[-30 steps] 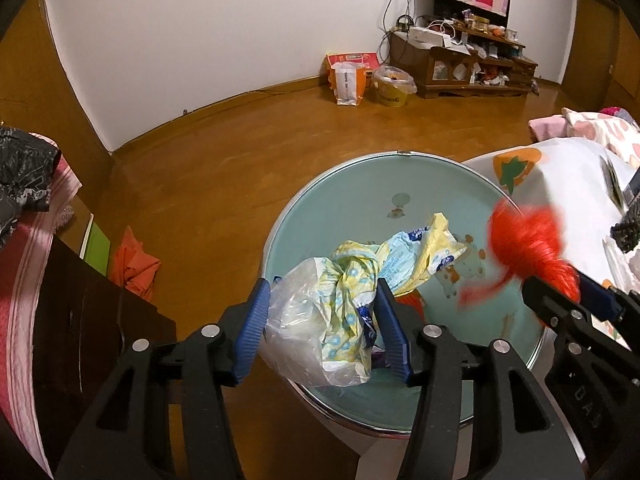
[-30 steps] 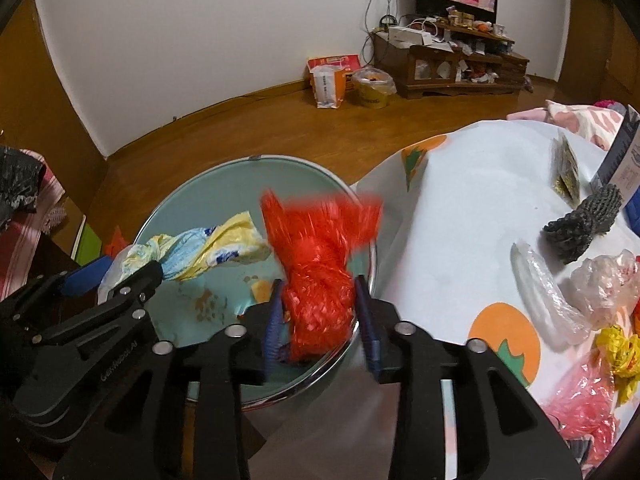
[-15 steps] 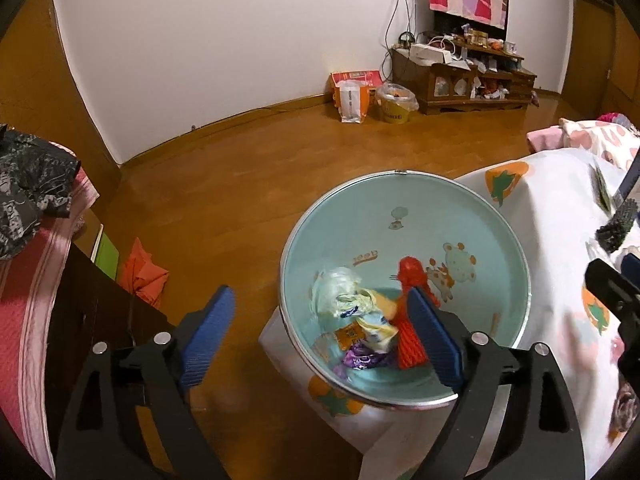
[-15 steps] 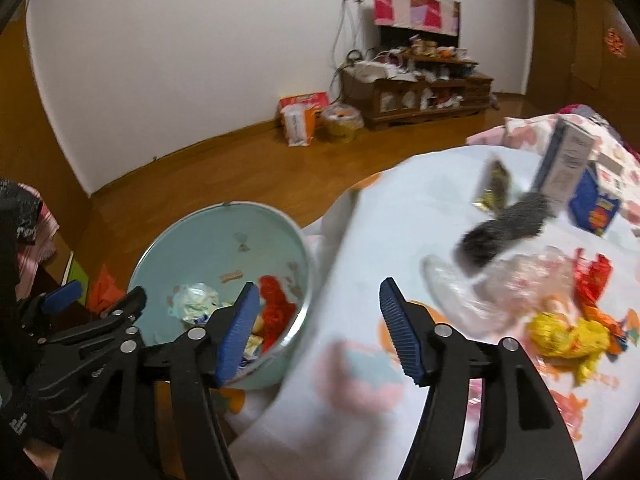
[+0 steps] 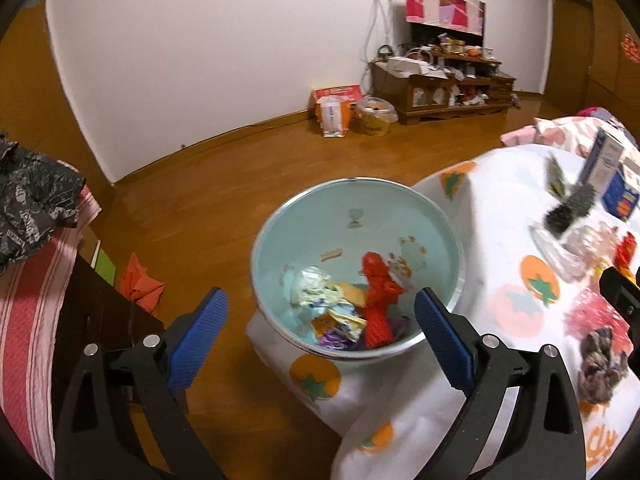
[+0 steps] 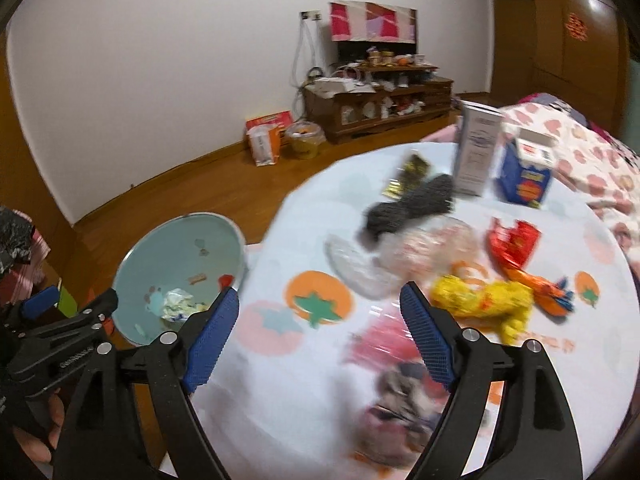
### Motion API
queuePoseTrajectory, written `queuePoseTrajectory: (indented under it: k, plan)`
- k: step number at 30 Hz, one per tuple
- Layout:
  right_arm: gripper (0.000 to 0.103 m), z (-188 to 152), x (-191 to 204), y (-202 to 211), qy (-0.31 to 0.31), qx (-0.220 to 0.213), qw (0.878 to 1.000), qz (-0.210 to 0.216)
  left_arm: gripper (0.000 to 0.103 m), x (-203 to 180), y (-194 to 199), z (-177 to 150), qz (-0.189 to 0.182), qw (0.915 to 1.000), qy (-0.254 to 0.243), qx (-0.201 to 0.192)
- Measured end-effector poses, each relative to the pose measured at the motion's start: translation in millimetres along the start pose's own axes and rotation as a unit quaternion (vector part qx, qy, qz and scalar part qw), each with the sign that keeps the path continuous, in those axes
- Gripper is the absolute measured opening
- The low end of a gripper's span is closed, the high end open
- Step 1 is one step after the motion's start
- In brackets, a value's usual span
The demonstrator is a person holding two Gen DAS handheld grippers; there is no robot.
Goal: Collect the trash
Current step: 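Move both open tools back over the trash on the table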
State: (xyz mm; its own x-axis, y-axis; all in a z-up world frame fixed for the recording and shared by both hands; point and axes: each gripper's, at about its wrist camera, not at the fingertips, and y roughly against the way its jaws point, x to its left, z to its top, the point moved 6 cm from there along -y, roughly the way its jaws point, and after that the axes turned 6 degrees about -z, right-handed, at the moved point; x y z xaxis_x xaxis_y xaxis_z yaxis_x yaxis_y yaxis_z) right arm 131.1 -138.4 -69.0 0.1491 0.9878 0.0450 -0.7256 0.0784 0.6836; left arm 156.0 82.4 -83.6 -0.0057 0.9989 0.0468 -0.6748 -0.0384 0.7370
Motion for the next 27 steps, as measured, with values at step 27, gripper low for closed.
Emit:
queuePoseTrajectory:
  k: [27]
  plan:
    - [0.070,-79,-200,34,-0.102,0.030,0.987,-0.119,0.096,-166,17,-61,-0.157,0.9795,-0.118,0.044]
